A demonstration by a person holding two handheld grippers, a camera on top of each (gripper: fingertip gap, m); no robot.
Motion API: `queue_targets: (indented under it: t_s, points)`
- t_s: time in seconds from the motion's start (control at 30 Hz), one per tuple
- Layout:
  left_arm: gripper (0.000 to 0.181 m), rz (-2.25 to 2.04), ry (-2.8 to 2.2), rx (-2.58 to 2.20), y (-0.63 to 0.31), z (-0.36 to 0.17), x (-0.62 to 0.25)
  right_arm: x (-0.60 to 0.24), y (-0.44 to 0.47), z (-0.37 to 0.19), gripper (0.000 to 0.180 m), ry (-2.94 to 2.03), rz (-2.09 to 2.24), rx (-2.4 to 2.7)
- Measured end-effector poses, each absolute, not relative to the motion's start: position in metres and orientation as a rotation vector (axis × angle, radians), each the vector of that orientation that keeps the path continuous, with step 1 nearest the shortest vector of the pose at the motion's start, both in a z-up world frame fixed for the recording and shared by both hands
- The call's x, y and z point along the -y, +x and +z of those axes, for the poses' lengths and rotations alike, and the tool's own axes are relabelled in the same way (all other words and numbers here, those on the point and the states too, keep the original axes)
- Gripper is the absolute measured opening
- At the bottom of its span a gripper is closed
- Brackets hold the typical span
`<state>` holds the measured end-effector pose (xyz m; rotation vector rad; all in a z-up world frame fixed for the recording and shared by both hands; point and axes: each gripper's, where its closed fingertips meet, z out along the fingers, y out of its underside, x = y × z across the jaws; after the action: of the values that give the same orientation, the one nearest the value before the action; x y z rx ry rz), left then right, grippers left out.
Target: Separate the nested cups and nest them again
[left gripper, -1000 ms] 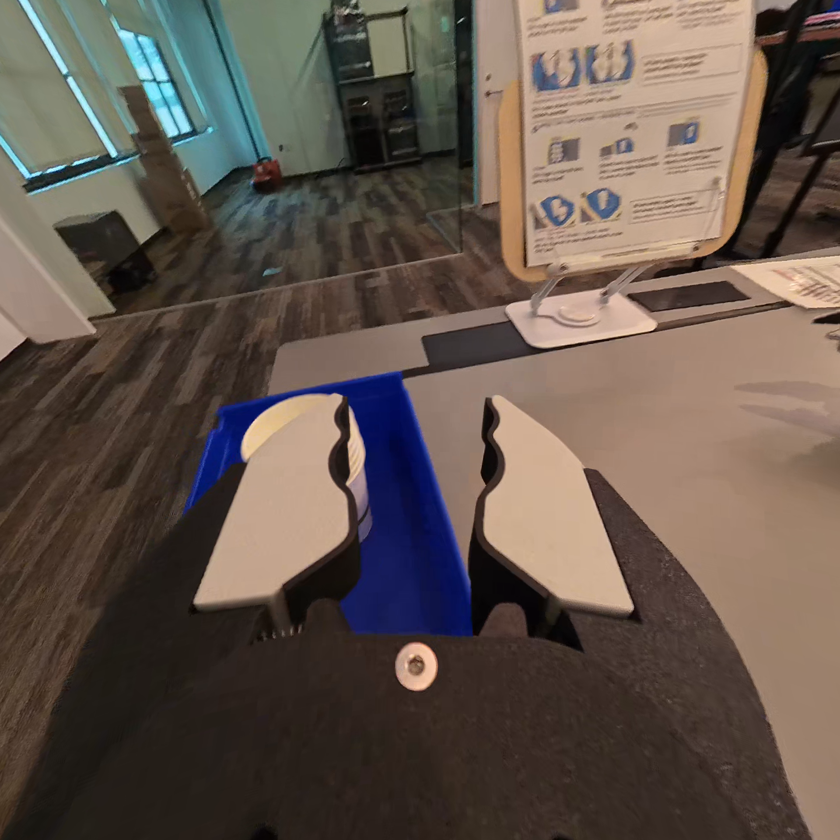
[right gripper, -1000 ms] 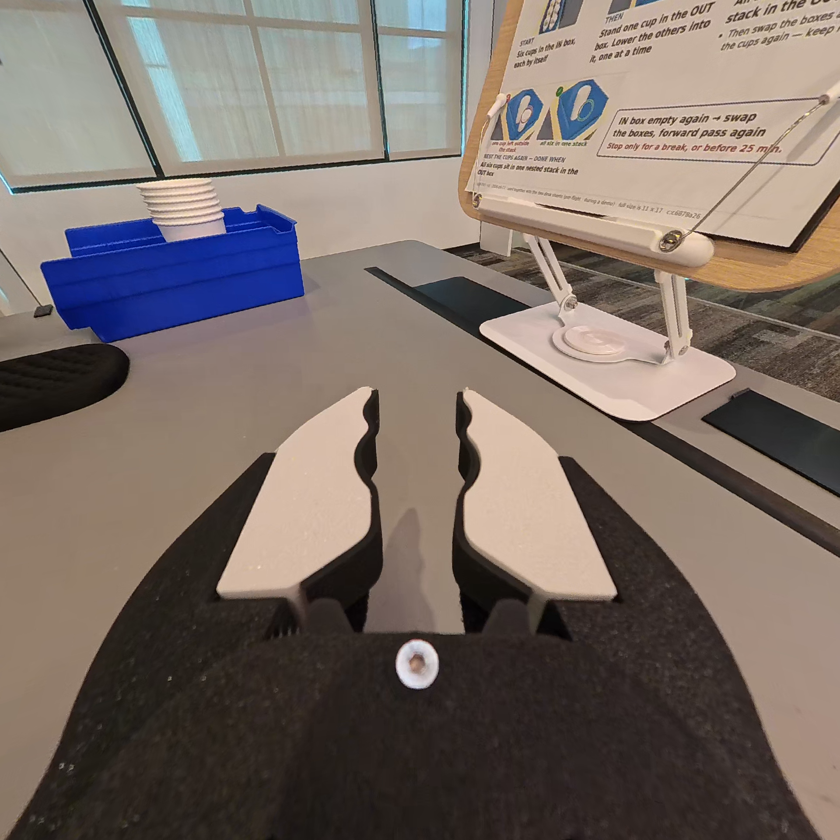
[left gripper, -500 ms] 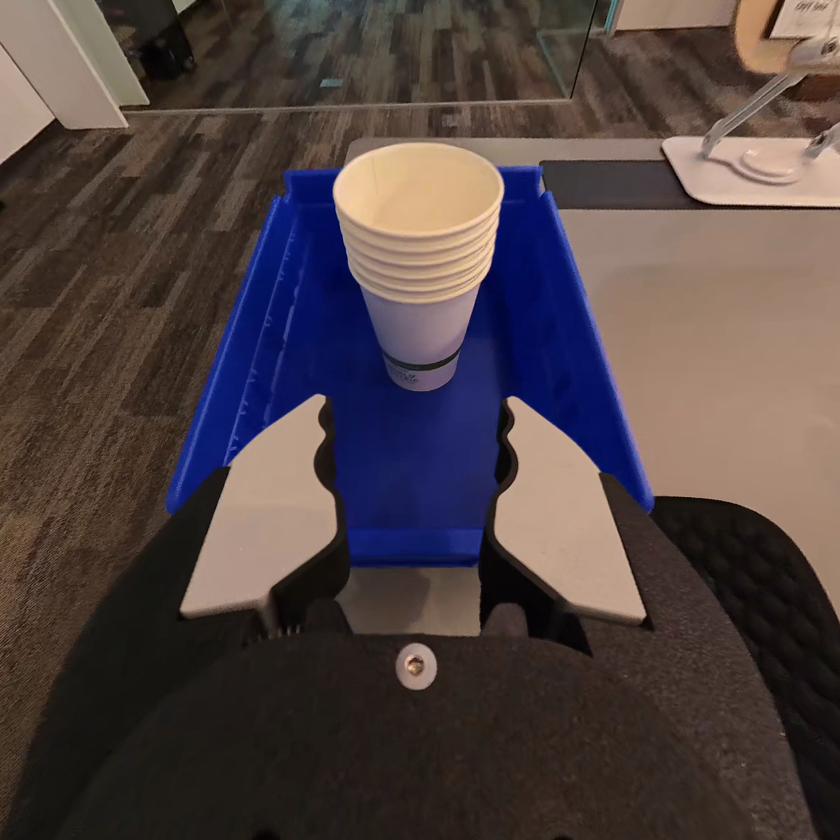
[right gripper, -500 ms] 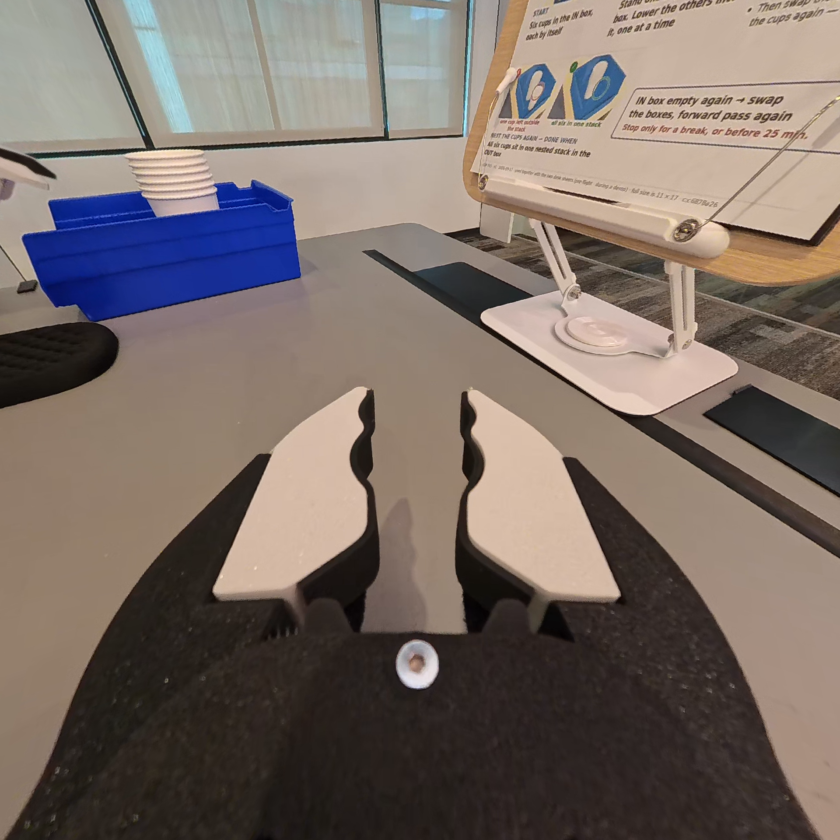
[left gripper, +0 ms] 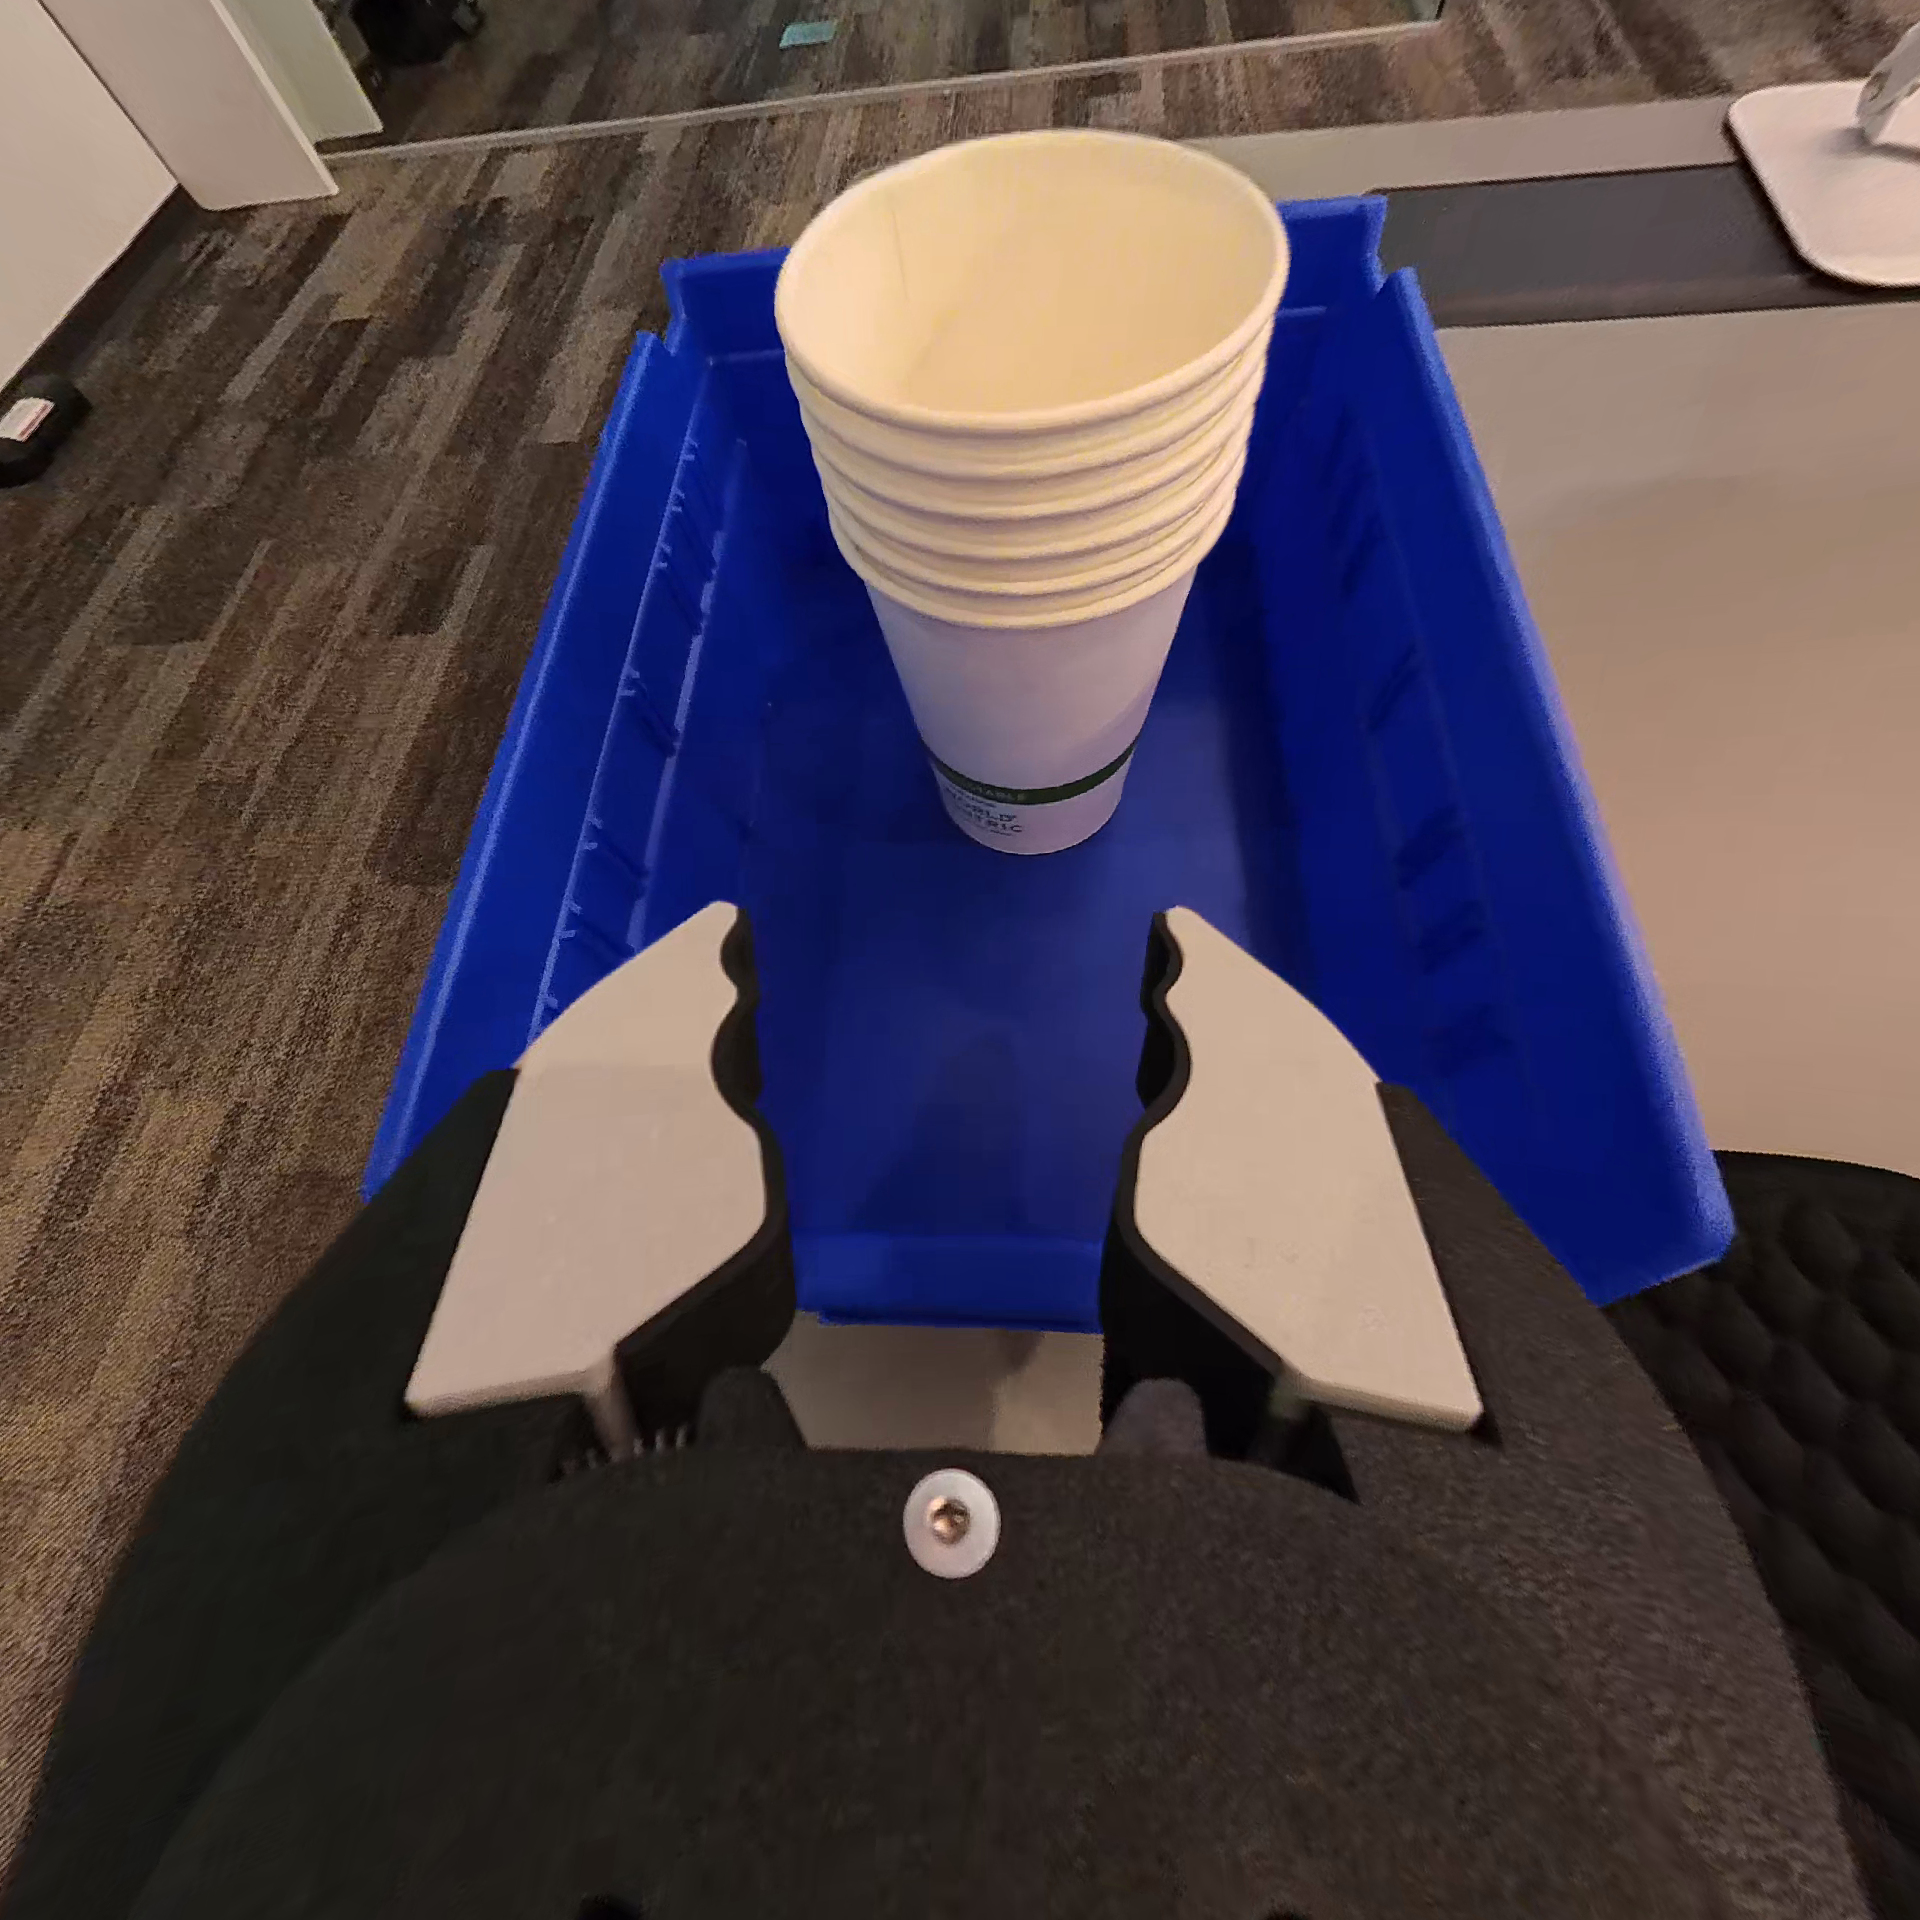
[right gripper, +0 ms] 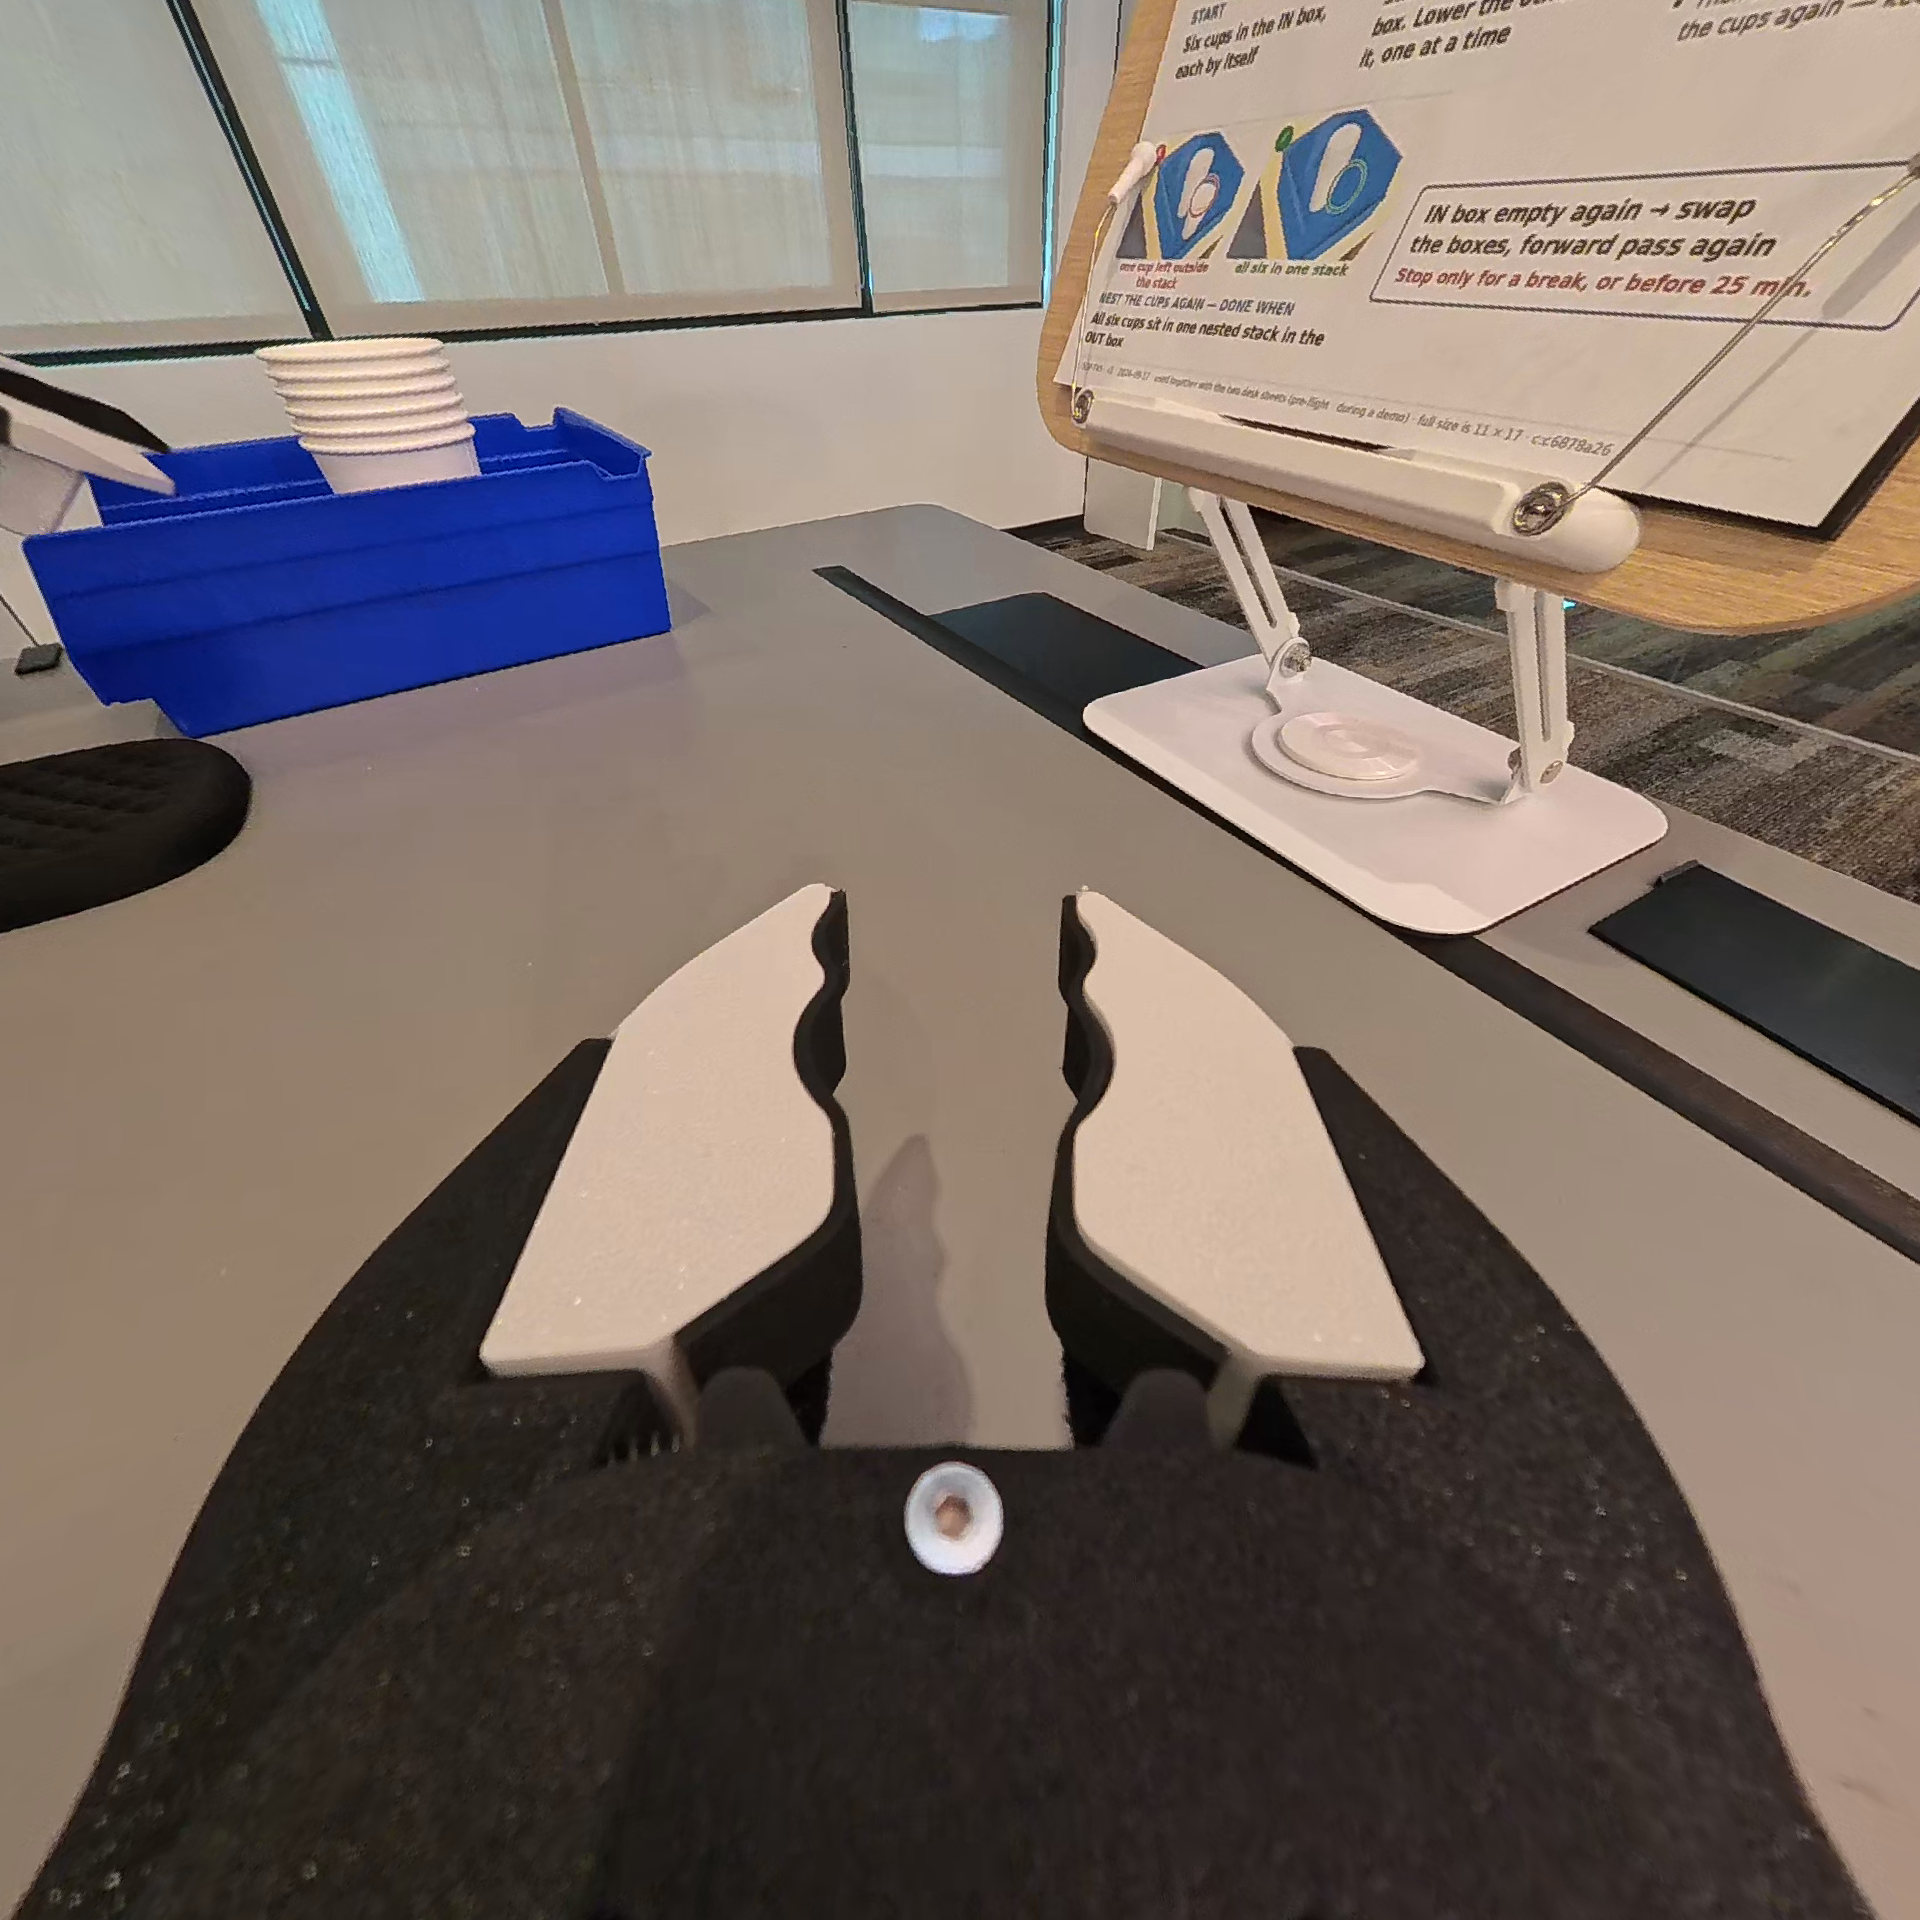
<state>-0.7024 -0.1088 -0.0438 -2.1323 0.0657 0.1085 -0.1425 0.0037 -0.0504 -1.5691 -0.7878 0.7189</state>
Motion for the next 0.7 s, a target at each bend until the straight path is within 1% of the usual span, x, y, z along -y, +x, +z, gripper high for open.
queue_targets:
  t_s: [0.1, 0.33, 0.63, 0.7]
  points:
    - [0.072, 0.106, -2.159, -0.057, -0.703, -0.051, 0.105, -0.004, -0.142, -0.05, 0.038, -1.567, 0.721, 0.785]
    - [0.082, 0.099, -2.198, -0.044, -0.7, -0.064, 0.084, -0.004, -0.142, -0.053, 0.039, -1.577, 0.715, 0.789]
    - [0.096, 0.098, -2.172, -0.018, -0.691, -0.068, 0.04, -0.006, -0.14, -0.056, 0.04, -1.588, 0.708, 0.792]
    - [0.097, 0.109, -2.18, -0.021, -0.69, -0.07, 0.033, -0.006, -0.139, -0.056, 0.04, -1.588, 0.705, 0.791]
